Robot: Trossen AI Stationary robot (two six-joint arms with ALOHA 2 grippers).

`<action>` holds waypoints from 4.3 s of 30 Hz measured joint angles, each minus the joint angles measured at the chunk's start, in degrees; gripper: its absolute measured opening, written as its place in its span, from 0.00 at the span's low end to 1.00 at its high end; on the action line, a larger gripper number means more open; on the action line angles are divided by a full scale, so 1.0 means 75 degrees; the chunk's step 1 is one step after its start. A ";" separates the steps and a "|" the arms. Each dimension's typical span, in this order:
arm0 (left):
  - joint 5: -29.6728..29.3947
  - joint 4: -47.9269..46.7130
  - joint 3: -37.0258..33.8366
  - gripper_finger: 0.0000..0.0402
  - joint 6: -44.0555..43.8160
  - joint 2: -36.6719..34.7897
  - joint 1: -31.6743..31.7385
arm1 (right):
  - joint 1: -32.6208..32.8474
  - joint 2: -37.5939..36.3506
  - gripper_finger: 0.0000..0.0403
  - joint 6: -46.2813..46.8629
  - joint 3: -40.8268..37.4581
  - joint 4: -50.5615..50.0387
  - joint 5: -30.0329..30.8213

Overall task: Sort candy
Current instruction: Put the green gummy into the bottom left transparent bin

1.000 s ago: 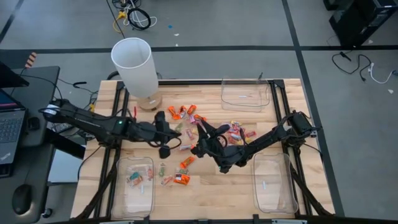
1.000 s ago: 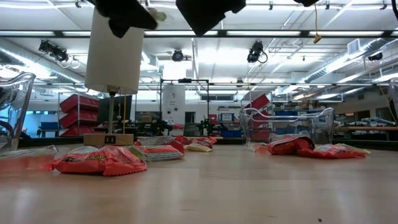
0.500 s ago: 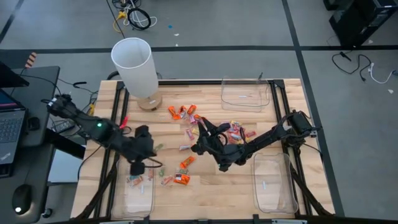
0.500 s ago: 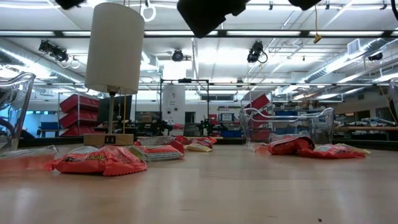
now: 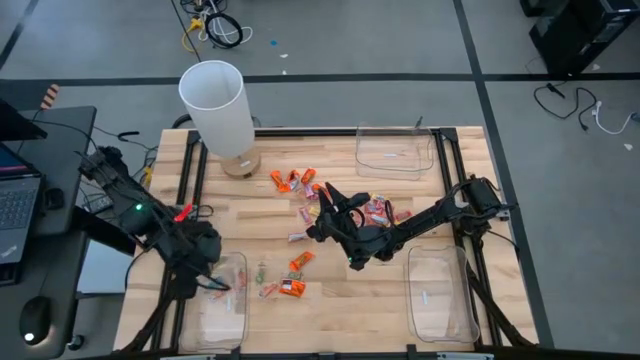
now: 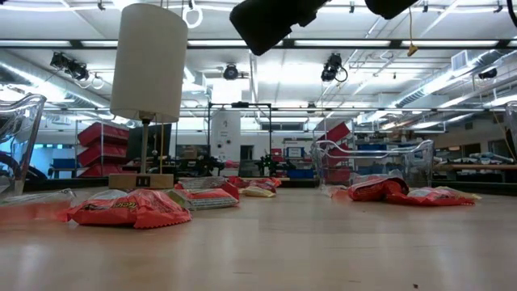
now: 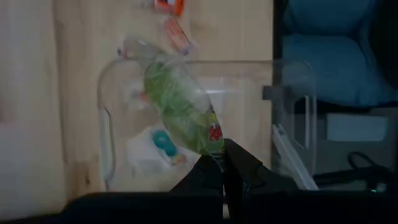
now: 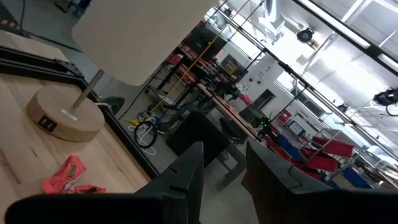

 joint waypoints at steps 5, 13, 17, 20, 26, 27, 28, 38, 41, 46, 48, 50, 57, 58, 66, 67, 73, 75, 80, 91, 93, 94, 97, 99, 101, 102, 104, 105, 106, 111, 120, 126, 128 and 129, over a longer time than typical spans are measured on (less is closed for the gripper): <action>0.0037 -0.0002 -0.0003 0.00 -0.0927 0.0063 -0.0432 | -0.0058 0.0000 0.27 0.0003 0.0000 -0.0001 -0.0002; 0.0059 0.0186 -0.0012 0.00 -0.1553 0.0715 -0.0936 | -0.0076 -0.0006 0.26 0.0003 0.0000 -0.0001 -0.0002; 0.0336 0.0333 -0.0015 0.00 -0.1419 0.1198 -0.1230 | -0.0076 -0.0009 0.26 0.0003 0.0000 -0.0001 -0.0003; 0.0556 0.0410 -0.0015 0.00 -0.1417 0.1547 -0.1441 | -0.0076 -0.0009 0.26 0.0054 0.0000 -0.0004 0.0000; 0.1085 0.1246 -0.0015 0.00 -0.1451 0.2111 -0.1680 | -0.0076 -0.0009 0.26 0.0087 0.0000 -0.0001 -0.0003; 0.1199 0.1358 -0.0015 0.00 -0.1538 0.2194 -0.1696 | -0.0076 -0.0009 0.26 0.0108 0.0000 -0.0004 -0.0003; 0.1313 0.1387 -0.0015 0.00 -0.1642 0.2283 -0.1702 | -0.0076 -0.0009 0.26 0.0169 0.0000 -0.0002 -0.0003; 0.1731 0.1411 -0.0015 0.00 -0.2007 0.2891 -0.1698 | -0.0076 -0.0012 0.26 0.0291 0.0000 -0.0002 -0.0003; 0.2000 0.1403 -0.0015 0.00 -0.2051 0.3073 -0.1687 | -0.0076 -0.0012 0.26 0.0291 0.0000 -0.0001 -0.0006; 0.2642 0.1405 -0.0015 0.00 -0.2432 0.3428 -0.1681 | -0.0076 -0.0012 0.26 0.0297 0.0000 -0.0003 -0.0007; 0.2866 0.1406 -0.0016 0.00 -0.2444 0.3556 -0.1681 | -0.0076 -0.0012 0.26 0.0300 -0.0001 -0.0001 -0.0012; 0.3001 0.1405 -0.0017 0.00 -0.2447 0.3651 -0.1681 | -0.0076 -0.0012 0.27 0.0303 -0.0003 -0.0004 -0.0015; 0.3144 0.1406 -0.0020 0.00 -0.2435 0.3868 -0.1479 | -0.0076 -0.0012 0.26 0.0306 -0.0003 -0.0001 -0.0017; 0.3219 0.1403 -0.0020 0.00 -0.2421 0.3882 -0.1474 | -0.0076 -0.0012 0.26 0.0306 -0.0003 -0.0004 -0.0017; 0.3628 0.1408 -0.0020 0.00 -0.2450 0.3891 -0.1424 | -0.0076 -0.0012 0.26 0.0568 -0.0003 -0.0004 -0.0017; 0.3635 0.1406 -0.0020 0.00 -0.2450 0.3891 -0.1427 | -0.0076 -0.0012 0.26 0.0579 -0.0003 -0.0004 -0.0017; 0.3515 0.1400 -0.0020 0.00 -0.2470 0.3891 -0.1424 | -0.0076 -0.0012 0.26 0.0583 -0.0003 -0.0007 -0.0017; 0.3428 0.1402 -0.0020 0.00 -0.2476 0.3891 -0.1422 | -0.0076 -0.0012 0.26 0.0583 -0.0003 -0.0007 -0.0017; 0.3360 0.1387 -0.0020 0.00 -0.2599 0.3891 -0.1410 | -0.0076 -0.0012 0.26 0.0581 -0.0002 -0.0005 -0.0017; 0.3128 0.0922 -0.0020 0.06 -0.2794 0.3891 -0.1407 | -0.0076 -0.0012 0.26 0.0583 -0.0003 -0.0007 -0.0146; 0.3086 0.0835 -0.0020 0.07 -0.2795 0.3891 -0.1407 | -0.0076 -0.0012 0.27 0.0583 -0.0003 -0.0007 -0.0146; 0.3081 0.0809 -0.0020 0.08 -0.2794 0.3891 -0.1407 | -0.0076 -0.0012 0.27 0.0583 -0.0003 -0.0007 -0.0146; 0.3069 0.0679 -0.0020 0.09 -0.2795 0.3891 -0.1407 | -0.0076 -0.0012 0.26 0.0583 -0.0003 -0.0007 -0.0146; 0.3064 0.0650 -0.0020 0.10 -0.2794 0.3891 -0.1407 | -0.0076 -0.0012 0.26 0.0583 -0.0003 -0.0007 -0.0146; 0.2989 0.0661 -0.0020 0.10 -0.2791 0.3891 -0.1407 | -0.0076 -0.0012 0.26 0.0582 -0.0003 -0.0007 -0.0146; 0.2986 0.0657 -0.0020 0.10 -0.2779 0.3891 -0.1405 | -0.0076 -0.0012 0.27 0.0583 -0.0003 -0.0004 -0.0148; 0.3123 0.0649 -0.0020 0.10 -0.2697 0.3891 -0.1371 | -0.0076 -0.0012 0.27 0.0583 -0.0003 -0.0007 -0.0147; 0.3233 0.0635 -0.0020 0.10 -0.2616 0.3890 -0.1327 | -0.0076 -0.0012 0.26 0.0582 -0.0003 -0.0006 -0.0146; 0.3249 0.0592 0.0006 0.10 -0.2613 0.3888 -0.1293 | -0.0076 -0.0012 0.26 0.0583 -0.0003 -0.0003 -0.0149; 0.2583 0.0545 0.0478 0.10 -0.1843 0.3876 -0.1109 | -0.0032 -0.0012 0.26 0.0574 0.0000 0.0179 -0.0204; -0.1384 -0.1449 0.2115 0.10 0.0813 0.3864 -0.0669 | 0.0156 -0.0015 0.24 0.1157 0.0146 0.0298 -0.1159; -0.3681 -0.1848 0.2495 0.10 0.2524 0.3777 -0.0266 | 0.0215 -0.0020 0.23 0.2023 0.0295 0.0037 -0.2306; -0.4101 -0.1868 0.2486 0.10 0.2951 0.3702 -0.0041 | 0.0212 -0.0020 0.23 0.2234 0.0311 -0.0022 -0.2548; -0.4308 -0.1877 0.2486 0.10 0.3133 0.3659 0.0067 | 0.0209 -0.0020 0.23 0.2374 0.0332 -0.0102 -0.2689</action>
